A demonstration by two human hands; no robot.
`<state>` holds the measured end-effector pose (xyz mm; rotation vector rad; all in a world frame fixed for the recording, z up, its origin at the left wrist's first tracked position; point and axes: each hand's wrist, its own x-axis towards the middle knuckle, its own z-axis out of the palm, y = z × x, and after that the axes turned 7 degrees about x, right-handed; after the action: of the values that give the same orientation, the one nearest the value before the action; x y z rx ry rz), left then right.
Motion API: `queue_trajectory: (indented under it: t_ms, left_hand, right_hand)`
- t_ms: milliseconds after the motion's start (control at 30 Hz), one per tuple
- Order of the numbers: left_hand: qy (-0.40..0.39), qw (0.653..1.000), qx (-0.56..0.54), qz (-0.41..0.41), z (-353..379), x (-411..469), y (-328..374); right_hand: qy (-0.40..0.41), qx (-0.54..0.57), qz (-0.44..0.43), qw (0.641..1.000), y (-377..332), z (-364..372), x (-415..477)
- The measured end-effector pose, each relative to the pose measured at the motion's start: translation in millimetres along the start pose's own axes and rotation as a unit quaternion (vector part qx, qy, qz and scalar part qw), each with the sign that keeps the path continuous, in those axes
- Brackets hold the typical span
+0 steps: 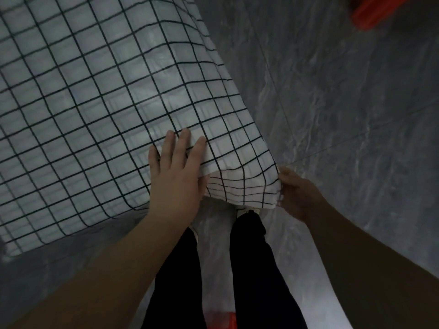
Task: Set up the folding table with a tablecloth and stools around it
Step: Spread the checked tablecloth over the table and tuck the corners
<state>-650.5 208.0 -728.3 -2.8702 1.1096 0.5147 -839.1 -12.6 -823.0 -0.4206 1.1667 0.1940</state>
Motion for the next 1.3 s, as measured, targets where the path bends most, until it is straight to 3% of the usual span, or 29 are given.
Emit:
queue_trajectory:
  t_ms: [100,200,267,300,367,433,500,533,633,700,800,933,1033,1167,1300]
  left_hand:
    - [-0.007,1.000,-0.001,-0.001,-1.1,0.1,0.4]
    - [-0.010,1.000,-0.003,-0.005,-3.1,0.4,1.6]
    - [-0.012,1.000,-0.004,-0.003,-4.3,0.3,2.1]
    - [-0.012,1.000,-0.004,-0.004,-4.5,0.2,2.2]
    - [-0.012,1.000,-0.002,-0.006,-5.0,0.3,1.9]
    - [-0.012,1.000,-0.001,-0.007,-5.4,0.6,1.6]
    - [-0.015,1.000,0.003,-0.008,-6.0,0.9,1.3]
    - [-0.016,1.000,0.008,-0.008,-6.7,0.9,0.4]
    - [-0.013,1.000,0.023,-0.003,-8.7,1.7,-1.1]
    - [-0.017,0.999,0.031,-0.003,-10.6,2.7,-1.5]
    - [-0.018,0.999,0.032,-0.006,-11.2,3.5,-1.8]
    - [-0.005,0.999,0.032,0.000,-9.3,3.4,-3.7]
    - [-0.007,0.999,0.034,-0.004,-9.7,3.7,-3.2]
    - [-0.011,0.999,0.030,-0.004,-8.7,2.2,-3.2]
    - [-0.013,0.999,0.031,-0.006,-10.0,3.3,-3.6]
  right_hand:
    - [0.145,-0.205,-0.067,0.966,-1.4,-3.0,-4.8]
    - [0.251,-0.414,-0.147,0.863,-1.2,2.8,-11.7]
    - [0.289,-0.486,-0.208,0.798,2.6,11.6,-14.4]
    - [0.264,-0.500,-0.252,0.785,5.1,18.8,-14.8]
    - [0.139,-0.546,-0.307,0.767,13.3,40.6,-17.2]
    - [0.014,-0.606,-0.329,0.724,24.2,62.4,-16.4]
    - [-0.041,-0.639,-0.336,0.691,38.3,78.6,-8.7]
    - [-0.045,-0.639,-0.333,0.692,46.3,85.1,-3.2]
    - [0.027,-0.577,-0.309,0.756,56.8,99.6,6.8]
    - [0.079,-0.578,-0.285,0.761,53.4,102.0,12.9]
    - [0.084,-0.644,-0.278,0.708,38.8,94.4,24.9]
    - [0.014,-0.739,-0.288,0.609,21.6,71.9,34.6]
    - [-0.034,-0.769,-0.298,0.565,14.3,60.5,31.0]
    - [0.063,-0.789,-0.309,0.527,11.0,48.4,25.2]
    - [0.126,-0.790,-0.253,0.545,13.9,63.6,29.3]
